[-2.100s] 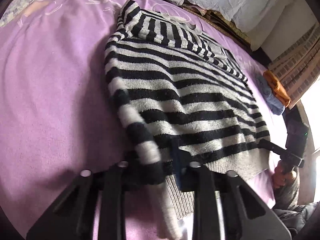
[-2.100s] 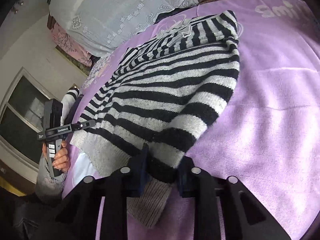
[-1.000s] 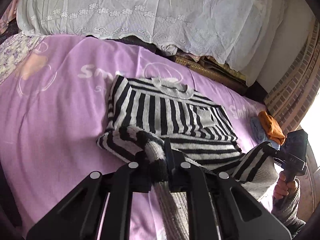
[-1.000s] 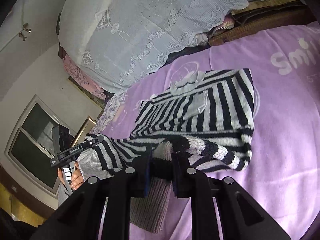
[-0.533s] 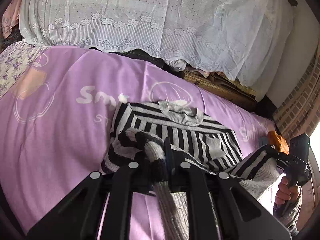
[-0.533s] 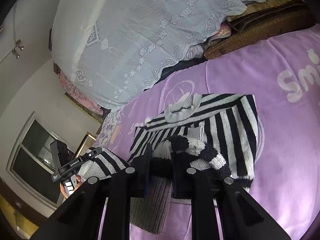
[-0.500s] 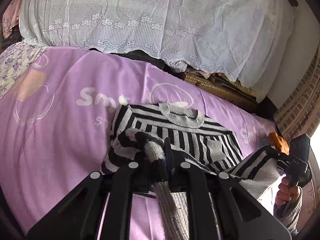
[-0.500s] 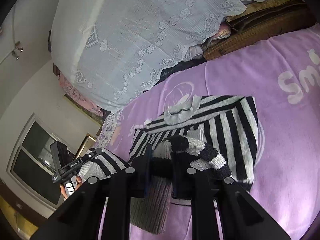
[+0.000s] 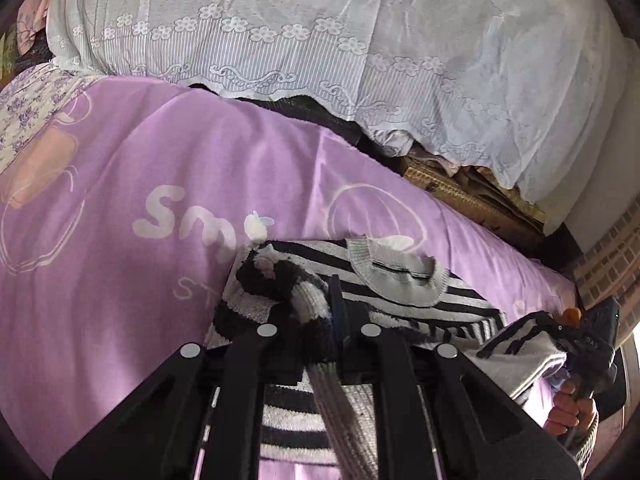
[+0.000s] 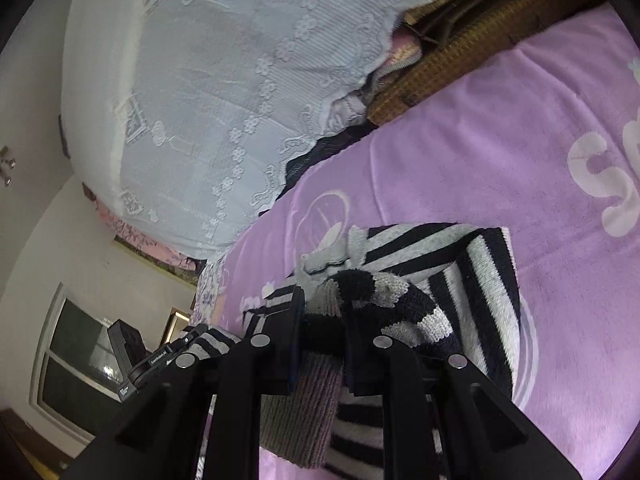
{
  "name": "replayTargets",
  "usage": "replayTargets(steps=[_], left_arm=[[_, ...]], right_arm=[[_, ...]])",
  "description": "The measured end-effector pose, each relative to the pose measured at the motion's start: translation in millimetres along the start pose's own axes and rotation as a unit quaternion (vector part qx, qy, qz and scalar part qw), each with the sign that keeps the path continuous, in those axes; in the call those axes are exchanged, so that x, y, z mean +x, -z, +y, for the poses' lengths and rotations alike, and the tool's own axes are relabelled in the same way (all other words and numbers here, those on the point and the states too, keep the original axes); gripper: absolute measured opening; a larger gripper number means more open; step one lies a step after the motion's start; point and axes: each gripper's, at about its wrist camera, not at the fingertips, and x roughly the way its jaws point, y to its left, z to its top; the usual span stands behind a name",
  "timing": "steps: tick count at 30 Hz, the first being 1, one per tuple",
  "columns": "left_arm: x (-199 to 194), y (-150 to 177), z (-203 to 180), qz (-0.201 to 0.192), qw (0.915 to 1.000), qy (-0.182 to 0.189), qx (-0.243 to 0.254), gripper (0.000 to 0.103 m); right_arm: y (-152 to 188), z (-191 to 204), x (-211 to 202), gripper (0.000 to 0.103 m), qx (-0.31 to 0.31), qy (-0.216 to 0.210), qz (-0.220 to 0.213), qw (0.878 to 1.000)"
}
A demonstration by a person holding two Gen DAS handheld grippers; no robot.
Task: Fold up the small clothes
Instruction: 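Grasp the hem with both tools and lift it toward the collar, then lay the hem over the collar and open both tools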
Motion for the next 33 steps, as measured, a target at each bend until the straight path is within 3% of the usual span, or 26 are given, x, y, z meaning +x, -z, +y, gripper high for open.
replayTargets(steps=[4, 11, 14, 16, 18, 19, 21, 24, 27, 29, 33], left_arm=[[34, 0, 2, 0.014, 0.9992, -0.038, -0.001, 0.009], [75, 6, 10, 0.034, 0.9973, -0.065, -0.009, 0.009], [79, 14, 14, 0.036, 0.9972, -0.065, -0.012, 0.011], [71, 14, 14, 0.034, 0.9982, -0.046, -0.019, 0.023], [54, 14, 16, 0.017, 0.9989, -0.025, -0.036, 0.069], [44, 14, 17, 0.000, 0.9988, -0.025, -0.043, 0.077], [22, 11, 16, -0.034, 0.9981, -0.026, -0.045, 0.082], [4, 10, 12, -0.044, 0.9982, -0.004, -0.040, 0.082], [2, 17, -6, -0.035, 0.9992, 0.013, 0.011, 0.082], [1, 27, -26, -0.028, 0.9960, 0.029, 0.079, 0.082], [-5, 50, -57, -0.006, 0.9791, 0.081, 0.187, 0.083]], right_arm=[[-7, -30, 20, 0.017, 0.038, 0.021, -0.003, 0.999], [-11, -56, 42, 0.017, 0.072, 0.019, 0.001, 0.997], [-9, -56, 40, 0.027, 0.070, 0.008, 0.002, 0.998], [-8, -54, 35, 0.042, 0.071, -0.010, -0.002, 0.997], [-7, -48, 28, 0.051, 0.067, -0.019, -0.006, 0.998], [-7, -43, 23, 0.052, 0.059, -0.019, -0.009, 0.998], [-7, -34, 11, 0.056, 0.043, -0.014, -0.027, 0.999], [-7, -25, -8, 0.056, 0.029, -0.021, -0.051, 0.998], [-5, -13, -18, 0.056, 0.008, -0.013, -0.060, 0.998], [1, 1, -19, 0.055, -0.032, 0.000, -0.047, 0.998], [16, 23, -12, 0.051, -0.096, 0.020, -0.015, 0.995]])
